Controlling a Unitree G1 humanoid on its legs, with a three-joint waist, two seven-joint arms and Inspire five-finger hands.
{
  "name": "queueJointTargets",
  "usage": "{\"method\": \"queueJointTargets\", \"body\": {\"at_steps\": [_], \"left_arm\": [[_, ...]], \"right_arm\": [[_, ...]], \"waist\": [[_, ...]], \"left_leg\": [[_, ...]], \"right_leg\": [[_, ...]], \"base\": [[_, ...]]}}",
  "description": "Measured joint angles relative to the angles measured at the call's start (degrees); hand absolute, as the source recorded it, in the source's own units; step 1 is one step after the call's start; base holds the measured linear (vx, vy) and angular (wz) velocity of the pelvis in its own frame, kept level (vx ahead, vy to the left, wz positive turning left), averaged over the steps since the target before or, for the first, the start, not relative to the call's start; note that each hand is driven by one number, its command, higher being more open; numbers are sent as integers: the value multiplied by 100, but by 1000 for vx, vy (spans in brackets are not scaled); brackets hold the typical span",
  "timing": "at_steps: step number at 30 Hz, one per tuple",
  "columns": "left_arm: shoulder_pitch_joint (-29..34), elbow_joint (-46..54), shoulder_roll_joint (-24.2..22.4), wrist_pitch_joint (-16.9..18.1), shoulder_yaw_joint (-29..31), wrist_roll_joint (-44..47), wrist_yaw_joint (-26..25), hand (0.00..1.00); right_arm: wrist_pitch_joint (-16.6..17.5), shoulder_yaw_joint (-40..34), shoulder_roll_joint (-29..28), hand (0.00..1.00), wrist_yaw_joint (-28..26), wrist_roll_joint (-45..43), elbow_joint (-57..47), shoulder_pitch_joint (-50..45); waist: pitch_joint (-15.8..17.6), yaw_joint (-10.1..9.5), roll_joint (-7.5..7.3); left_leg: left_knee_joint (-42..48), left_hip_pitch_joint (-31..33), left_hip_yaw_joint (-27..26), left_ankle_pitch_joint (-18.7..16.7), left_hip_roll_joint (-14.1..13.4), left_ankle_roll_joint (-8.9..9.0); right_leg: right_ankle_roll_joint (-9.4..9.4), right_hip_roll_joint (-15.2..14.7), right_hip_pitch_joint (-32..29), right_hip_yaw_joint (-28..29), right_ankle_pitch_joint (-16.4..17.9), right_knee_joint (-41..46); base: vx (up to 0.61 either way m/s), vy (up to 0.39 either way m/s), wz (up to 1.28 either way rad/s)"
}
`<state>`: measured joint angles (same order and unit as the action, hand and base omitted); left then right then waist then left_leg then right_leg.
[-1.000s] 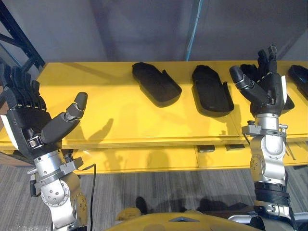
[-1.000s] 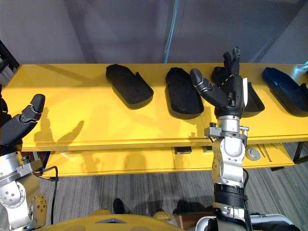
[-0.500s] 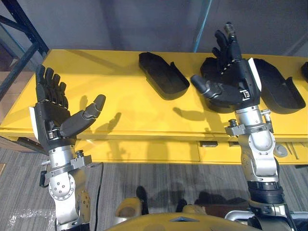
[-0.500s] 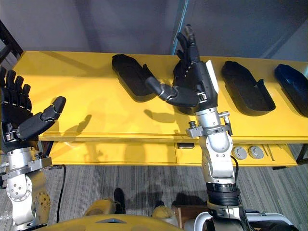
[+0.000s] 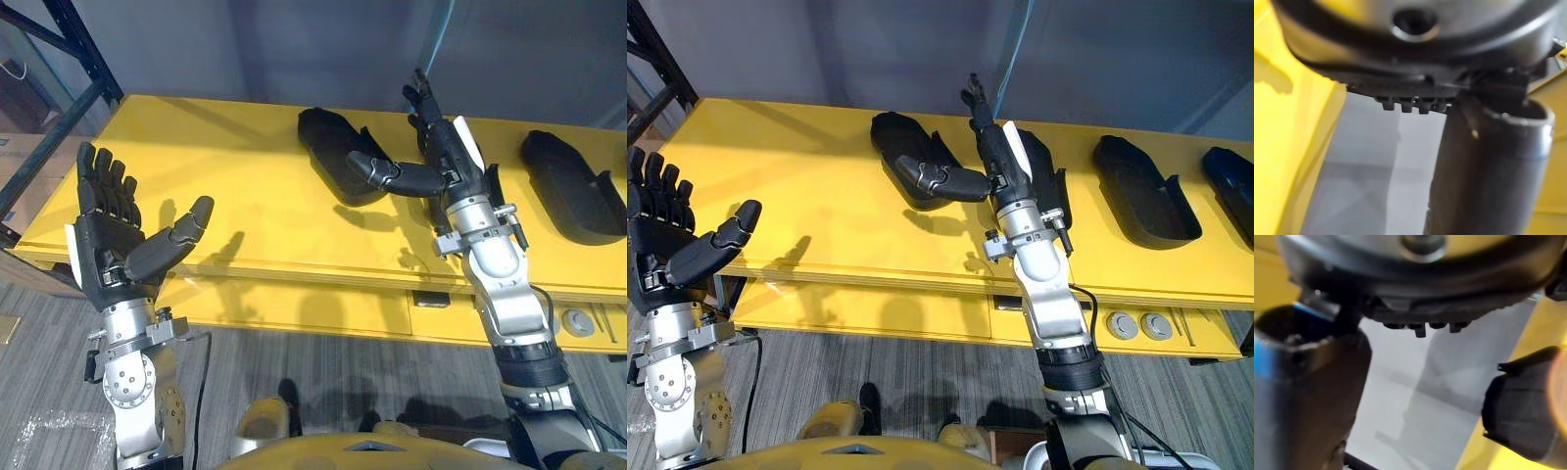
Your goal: Walk over and take three plastic housings, then place them on the shelf
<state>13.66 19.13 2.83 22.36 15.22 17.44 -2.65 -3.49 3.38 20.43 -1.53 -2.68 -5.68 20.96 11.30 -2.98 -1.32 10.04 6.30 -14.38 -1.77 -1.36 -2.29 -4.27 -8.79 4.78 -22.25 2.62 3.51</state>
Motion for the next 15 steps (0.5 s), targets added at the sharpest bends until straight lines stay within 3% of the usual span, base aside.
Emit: {"method": "queueJointTargets", "body": {"at_steps": [4,8,15], "left_arm": [[-209,-1,11,2,-271,-5,-135,100],[-453,58,46,17,-318,-5,-345,100],[-739,59,54,21,-367,-5,-594,100]], "right_arm": [[-188,47,-2,100,291,-107,711,515],[-185,33,0,100,678,-101,799,1138],[-178,-9,16,100,662,-96,803,1659]], "waist": [[120,-27,38],[455,-48,149],[939,-3,197]], "left_leg": [[90,234,95,64,-3,-45],[186,355,109,73,-36,-43],[313,558,57,103,-64,-40]], "right_leg": [[-29,-11,-204,-79,-20,128],[38,-24,-400,-40,30,317],[99,-105,-781,95,121,708]], "base": [[-29,8,12],[-78,6,-2],[-69,4,-6]]}}
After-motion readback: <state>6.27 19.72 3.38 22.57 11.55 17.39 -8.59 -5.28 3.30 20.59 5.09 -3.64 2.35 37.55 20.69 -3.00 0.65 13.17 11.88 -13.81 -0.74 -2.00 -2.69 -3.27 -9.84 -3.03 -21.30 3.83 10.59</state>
